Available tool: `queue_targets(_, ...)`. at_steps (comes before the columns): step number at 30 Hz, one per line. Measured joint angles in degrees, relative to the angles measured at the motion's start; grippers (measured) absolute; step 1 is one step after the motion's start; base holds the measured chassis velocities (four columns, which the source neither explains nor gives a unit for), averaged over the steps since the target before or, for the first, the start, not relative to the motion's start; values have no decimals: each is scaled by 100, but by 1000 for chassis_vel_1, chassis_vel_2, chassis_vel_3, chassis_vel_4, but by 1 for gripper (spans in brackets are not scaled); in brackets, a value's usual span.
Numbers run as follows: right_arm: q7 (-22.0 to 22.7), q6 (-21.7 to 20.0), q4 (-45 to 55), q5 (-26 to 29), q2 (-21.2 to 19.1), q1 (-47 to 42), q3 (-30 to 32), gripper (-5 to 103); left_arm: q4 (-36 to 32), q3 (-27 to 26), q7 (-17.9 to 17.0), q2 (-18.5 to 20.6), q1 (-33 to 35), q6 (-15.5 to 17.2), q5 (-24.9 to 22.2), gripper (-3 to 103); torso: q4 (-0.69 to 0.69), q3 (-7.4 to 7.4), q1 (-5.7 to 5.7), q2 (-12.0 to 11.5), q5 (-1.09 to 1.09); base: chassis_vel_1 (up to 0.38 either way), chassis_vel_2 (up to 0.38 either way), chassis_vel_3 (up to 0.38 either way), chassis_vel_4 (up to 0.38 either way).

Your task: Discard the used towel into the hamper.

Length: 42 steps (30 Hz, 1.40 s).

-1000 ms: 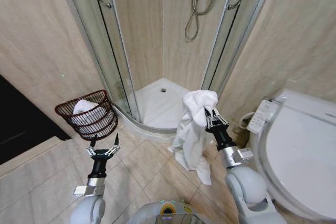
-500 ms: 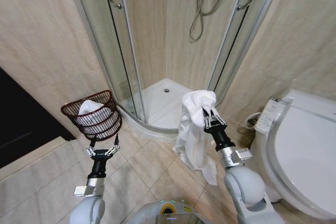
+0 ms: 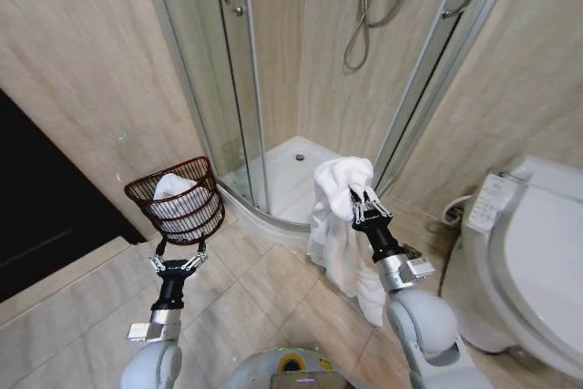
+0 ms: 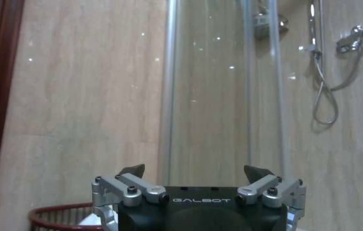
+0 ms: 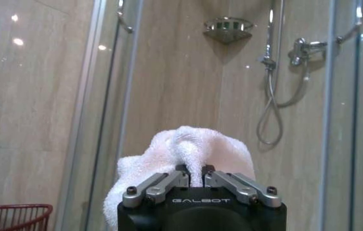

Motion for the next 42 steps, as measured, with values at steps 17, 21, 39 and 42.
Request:
queue_targets(17, -19, 69, 9, 6, 37, -38, 12, 8, -4, -5, -4, -21, 14, -3, 4, 100, -1, 0, 0, 0, 6, 212, 203, -217, -204)
queue_targets(21, -20, 77, 12, 12, 37, -40, 25, 8, -12, -5, -3, -22, 16, -4, 6, 100, 0, 0, 1, 0, 6, 239, 237, -240, -236)
queue_targets(39, -99, 218, -10, 93, 56, -92, 69, 8, -81, -4, -47, -20, 64, 216, 80, 100, -2, 0, 0, 0, 4, 89, 93, -86, -92)
queue_targets(42, -106, 230, -23, 93, 55, -81, 58, 8, -88, -7, -47, -18, 64, 232, 99, 100, -1, 0, 0, 0, 4, -33, -16, 67, 52)
